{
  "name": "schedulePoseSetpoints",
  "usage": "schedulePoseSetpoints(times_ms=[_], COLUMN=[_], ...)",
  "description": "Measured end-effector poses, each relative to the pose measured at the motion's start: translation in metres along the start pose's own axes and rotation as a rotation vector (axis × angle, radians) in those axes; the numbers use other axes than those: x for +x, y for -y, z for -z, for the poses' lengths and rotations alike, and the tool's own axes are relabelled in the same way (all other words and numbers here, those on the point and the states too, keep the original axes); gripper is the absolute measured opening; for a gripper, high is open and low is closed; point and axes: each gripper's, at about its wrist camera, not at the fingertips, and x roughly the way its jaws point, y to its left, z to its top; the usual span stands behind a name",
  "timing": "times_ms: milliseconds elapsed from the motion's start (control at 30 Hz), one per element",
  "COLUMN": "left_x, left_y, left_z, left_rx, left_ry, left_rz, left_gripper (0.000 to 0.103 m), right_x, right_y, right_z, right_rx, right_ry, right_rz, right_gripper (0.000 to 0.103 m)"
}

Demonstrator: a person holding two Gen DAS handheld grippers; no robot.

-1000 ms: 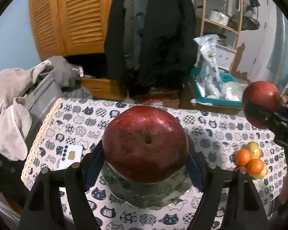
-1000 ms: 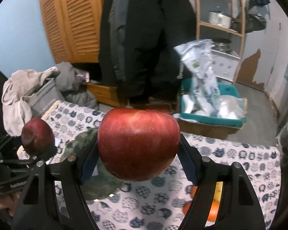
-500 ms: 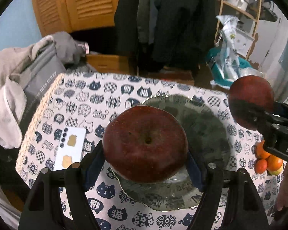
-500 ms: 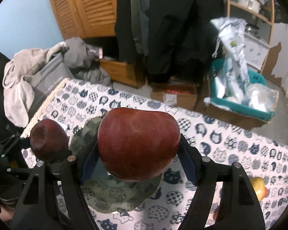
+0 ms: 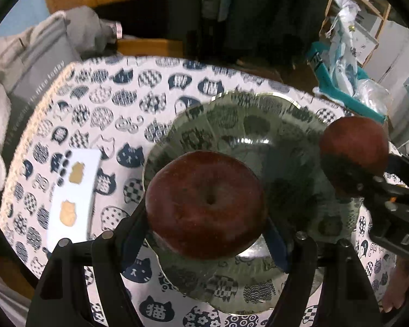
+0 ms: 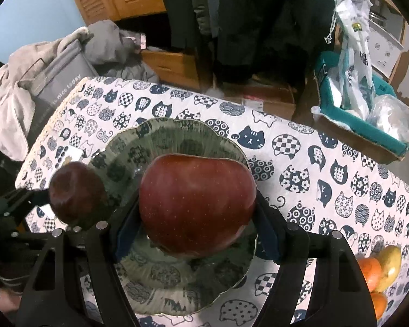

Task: Organize fruits
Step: 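Lower both apples into the green bowl and open both grippers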

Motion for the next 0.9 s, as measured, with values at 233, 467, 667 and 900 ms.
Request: schedulePoseSetpoints(times_ms=[233, 467, 667, 900], left_x=[0.015, 0.03, 0.036, 0.008], left_y=[0.006, 0.006, 0.011, 0.013], left_z=[0.003, 0.005, 0.012, 0.006], left_rx=[0.025, 0.029, 0.054, 0.069], left_ry=[-0.051, -0.114, -0.141, -0.058], left_rz=[-0.009, -0.046, -0.042, -0.048], left_gripper=[0.079, 0.079, 0.085, 0.102], right_x=[0.008, 0.01, 0.011, 0.013], right_y=[0.003, 0.007, 0.009, 0.01], right_z=[0.001, 0.002, 0.002, 0.002], right_rx=[0.01, 0.022, 0.031, 0.045], right_ry=[-0.025, -0.033, -0.039, -0.046], right_rz=[-0.009, -0.01, -0.014, -0.026], right_gripper=[0.075, 0.075, 0.075, 0.075])
